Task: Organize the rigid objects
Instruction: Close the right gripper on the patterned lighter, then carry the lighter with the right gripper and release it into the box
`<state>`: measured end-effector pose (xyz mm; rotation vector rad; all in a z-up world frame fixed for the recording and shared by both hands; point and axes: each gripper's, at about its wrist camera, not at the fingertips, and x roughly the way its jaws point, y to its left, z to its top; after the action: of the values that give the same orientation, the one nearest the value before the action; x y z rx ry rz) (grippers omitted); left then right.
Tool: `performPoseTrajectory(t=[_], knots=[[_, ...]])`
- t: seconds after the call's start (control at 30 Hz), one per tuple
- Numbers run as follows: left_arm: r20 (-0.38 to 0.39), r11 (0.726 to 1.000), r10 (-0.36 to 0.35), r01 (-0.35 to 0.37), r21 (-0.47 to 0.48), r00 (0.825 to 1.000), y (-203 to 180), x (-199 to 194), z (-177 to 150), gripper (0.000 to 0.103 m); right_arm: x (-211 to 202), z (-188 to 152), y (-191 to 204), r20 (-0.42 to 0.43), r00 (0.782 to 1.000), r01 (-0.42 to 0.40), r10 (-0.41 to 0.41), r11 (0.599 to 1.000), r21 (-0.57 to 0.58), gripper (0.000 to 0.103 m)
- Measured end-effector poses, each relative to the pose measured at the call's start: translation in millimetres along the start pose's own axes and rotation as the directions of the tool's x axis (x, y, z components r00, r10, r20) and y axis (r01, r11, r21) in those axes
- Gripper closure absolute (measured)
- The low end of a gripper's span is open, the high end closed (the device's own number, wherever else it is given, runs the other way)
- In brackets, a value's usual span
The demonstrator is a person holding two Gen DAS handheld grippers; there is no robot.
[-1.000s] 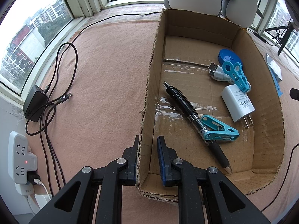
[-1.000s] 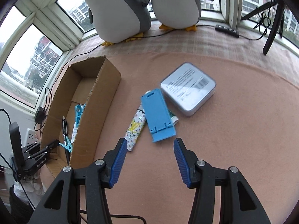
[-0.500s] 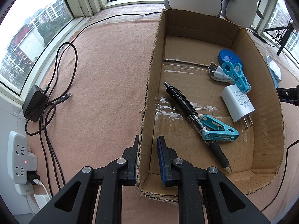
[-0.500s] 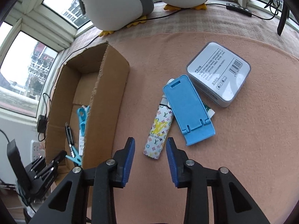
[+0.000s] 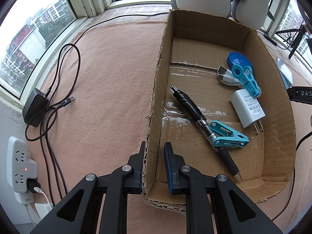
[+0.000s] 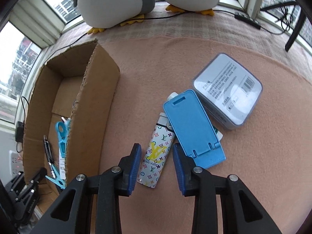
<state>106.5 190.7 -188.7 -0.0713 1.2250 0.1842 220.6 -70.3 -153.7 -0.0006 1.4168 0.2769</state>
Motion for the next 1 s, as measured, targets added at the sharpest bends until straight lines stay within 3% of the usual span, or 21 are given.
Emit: performPoseTrajectory(t=[0.17, 0.4, 0.67, 1.0], knots=[[0.000, 1.000, 0.000, 0.000, 0.000, 1.000, 0.5, 0.0, 0.1, 0.087, 1.4, -2.9, 14.5, 0.024, 0.998, 0.067, -0.065, 0.992, -0.106, 0.079], [0.000, 1.000, 0.000, 0.000, -0.001, 1.000, 0.0, 0.1, 0.2, 0.087, -0.6, -19.6, 22.2, 0.009, 1.000, 0.021, -0.020, 0.983, -0.181, 0.082], [0.001, 1.000, 0.004, -0.004, 0.002, 1.000, 0.2, -0.4, -0.5, 0.087, -11.2, -44.4, 7.2, 0.005, 0.999, -0.043, 0.044, 0.987, -0.153, 0.082], [0.001, 1.000, 0.004, -0.004, 0.003, 1.000, -0.4, -0.4, -0.5, 0.087, -40.2, -43.9, 4.0, 0.061, 0.994, -0.082, 0.091, 0.987, -0.135, 0.083]])
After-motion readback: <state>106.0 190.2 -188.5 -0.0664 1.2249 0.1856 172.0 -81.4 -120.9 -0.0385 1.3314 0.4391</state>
